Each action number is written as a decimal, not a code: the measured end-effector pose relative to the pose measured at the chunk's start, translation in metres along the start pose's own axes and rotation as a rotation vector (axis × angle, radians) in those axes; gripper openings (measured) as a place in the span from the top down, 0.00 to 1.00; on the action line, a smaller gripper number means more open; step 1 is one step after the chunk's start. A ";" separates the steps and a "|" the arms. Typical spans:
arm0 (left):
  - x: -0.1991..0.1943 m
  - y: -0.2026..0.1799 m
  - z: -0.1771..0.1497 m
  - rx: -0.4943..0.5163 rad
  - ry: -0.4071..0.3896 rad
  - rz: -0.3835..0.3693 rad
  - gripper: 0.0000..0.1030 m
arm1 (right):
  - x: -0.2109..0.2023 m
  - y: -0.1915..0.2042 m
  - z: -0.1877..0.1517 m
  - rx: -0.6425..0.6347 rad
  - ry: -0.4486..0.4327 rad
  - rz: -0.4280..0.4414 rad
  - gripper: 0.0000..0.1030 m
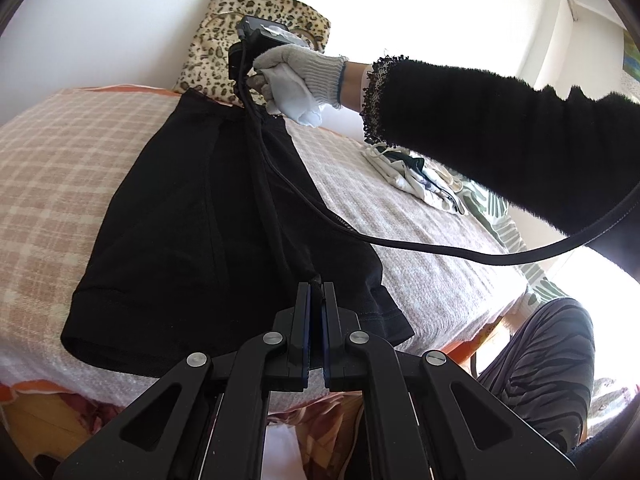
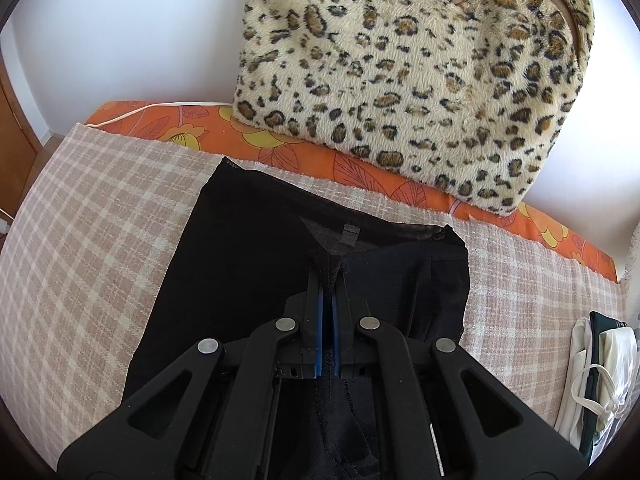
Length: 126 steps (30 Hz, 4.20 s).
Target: Fold small clothes
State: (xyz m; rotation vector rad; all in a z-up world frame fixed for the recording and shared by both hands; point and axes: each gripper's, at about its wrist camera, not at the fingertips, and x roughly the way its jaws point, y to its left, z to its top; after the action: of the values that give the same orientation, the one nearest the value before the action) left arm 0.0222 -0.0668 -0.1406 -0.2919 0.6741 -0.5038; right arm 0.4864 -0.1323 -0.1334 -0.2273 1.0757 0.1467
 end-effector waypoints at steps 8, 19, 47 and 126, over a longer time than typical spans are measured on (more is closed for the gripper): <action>0.002 0.003 0.000 -0.012 0.019 0.011 0.97 | 0.012 0.010 0.000 -0.004 0.021 0.025 0.96; -0.031 0.018 0.012 -0.026 0.076 0.040 0.61 | -0.078 -0.030 -0.006 0.081 -0.094 0.174 0.46; -0.035 0.114 0.050 -0.087 0.332 -0.005 0.61 | -0.196 -0.037 -0.406 0.205 0.113 0.486 0.46; -0.019 0.125 0.073 -0.178 0.388 -0.027 0.76 | -0.175 -0.029 -0.357 0.333 0.111 0.784 0.93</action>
State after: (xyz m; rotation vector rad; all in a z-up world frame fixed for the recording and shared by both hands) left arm 0.1010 0.0554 -0.1275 -0.3755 1.0972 -0.5324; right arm 0.1060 -0.2527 -0.1378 0.5041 1.2354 0.6545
